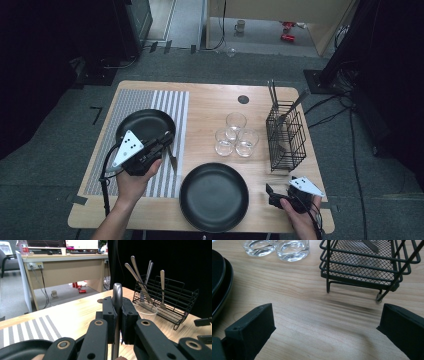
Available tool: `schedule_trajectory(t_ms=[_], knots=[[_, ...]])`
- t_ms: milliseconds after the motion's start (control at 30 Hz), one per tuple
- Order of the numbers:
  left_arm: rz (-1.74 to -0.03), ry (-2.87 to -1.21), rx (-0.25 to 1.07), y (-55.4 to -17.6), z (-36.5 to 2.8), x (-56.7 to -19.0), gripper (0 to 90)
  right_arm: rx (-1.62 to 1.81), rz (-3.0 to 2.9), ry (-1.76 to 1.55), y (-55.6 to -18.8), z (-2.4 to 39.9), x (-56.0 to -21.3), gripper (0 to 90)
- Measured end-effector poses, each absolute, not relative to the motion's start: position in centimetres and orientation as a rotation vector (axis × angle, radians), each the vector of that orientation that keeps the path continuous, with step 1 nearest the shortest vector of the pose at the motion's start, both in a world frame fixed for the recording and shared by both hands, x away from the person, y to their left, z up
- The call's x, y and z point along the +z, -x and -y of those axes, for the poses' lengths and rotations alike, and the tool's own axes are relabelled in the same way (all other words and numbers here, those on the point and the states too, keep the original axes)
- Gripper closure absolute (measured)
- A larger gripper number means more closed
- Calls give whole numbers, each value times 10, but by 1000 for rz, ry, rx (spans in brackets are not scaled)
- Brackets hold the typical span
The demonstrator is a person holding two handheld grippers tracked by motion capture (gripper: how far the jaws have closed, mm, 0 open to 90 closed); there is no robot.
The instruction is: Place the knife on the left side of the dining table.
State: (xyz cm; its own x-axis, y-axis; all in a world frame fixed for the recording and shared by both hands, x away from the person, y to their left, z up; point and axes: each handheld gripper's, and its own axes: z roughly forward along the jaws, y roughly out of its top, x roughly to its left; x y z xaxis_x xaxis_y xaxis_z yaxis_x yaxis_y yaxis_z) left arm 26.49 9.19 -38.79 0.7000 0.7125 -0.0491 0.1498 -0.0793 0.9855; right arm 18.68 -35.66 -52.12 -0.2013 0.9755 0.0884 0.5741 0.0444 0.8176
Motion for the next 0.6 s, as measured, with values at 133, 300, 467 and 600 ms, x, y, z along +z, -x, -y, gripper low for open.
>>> schedule_trajectory(t_ms=[133,300,467,600], knots=[[-717,-1616,536,-265,-91,-389,853,1027,-1830,-1560,-187,358,-522,0],[-721,-1614,537,-265,-93,-389,853,1011,-1817,-1585,-187,363,-522,0],[-728,-1610,535,-264,-97,-390,853,995,-1833,-1596,-186,366,-523,0],[-735,-1607,531,-262,-102,-390,853,985,-1846,-1615,-188,367,-523,0]])
